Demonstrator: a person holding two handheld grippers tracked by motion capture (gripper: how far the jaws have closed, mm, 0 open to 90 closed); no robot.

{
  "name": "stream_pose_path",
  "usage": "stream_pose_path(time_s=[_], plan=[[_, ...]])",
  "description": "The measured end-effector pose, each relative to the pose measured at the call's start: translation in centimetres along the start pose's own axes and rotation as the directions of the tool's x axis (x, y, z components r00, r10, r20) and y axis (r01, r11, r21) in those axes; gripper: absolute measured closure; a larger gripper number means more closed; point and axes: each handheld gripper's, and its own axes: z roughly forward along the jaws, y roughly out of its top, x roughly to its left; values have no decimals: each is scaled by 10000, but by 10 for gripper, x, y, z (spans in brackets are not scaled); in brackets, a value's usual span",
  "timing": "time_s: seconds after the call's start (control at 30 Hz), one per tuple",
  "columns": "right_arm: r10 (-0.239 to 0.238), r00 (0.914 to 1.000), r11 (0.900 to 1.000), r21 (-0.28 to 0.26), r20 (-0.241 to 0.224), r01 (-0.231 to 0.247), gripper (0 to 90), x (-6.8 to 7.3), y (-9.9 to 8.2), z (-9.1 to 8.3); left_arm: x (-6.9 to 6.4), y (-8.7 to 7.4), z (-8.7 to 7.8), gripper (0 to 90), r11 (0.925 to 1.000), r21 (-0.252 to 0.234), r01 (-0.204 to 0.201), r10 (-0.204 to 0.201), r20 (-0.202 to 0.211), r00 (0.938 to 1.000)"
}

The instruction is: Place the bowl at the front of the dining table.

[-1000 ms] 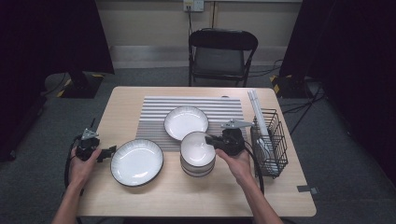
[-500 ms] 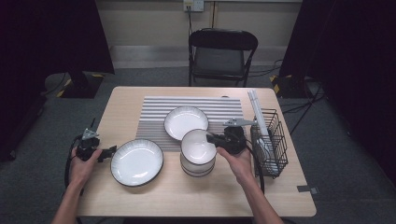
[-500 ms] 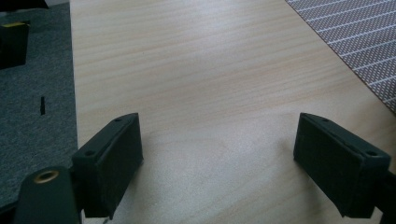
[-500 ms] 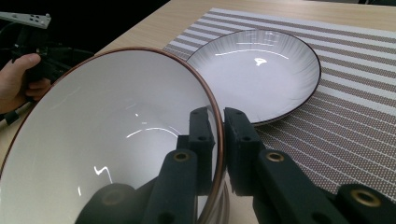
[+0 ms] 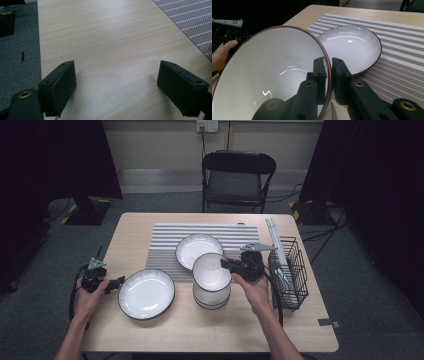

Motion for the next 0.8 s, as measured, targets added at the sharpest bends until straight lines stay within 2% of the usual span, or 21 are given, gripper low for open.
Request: stream_pose_path(time_s=[0.17,0.6,0.8], plan=[[136,9998,9999,-65,125,-135,823,-1,3,1,0,0,0,150,10000,-4,1,-1,2,10000],[363,9993,9990,-254,46,-362,823,-2,12,3,0,0,0,149,10000,11,7,-7,-13,10000],[310,9995,9992,-243,87,-308,823,-1,19,3,0,0,0,146,10000,3,-3,3,19,10000]])
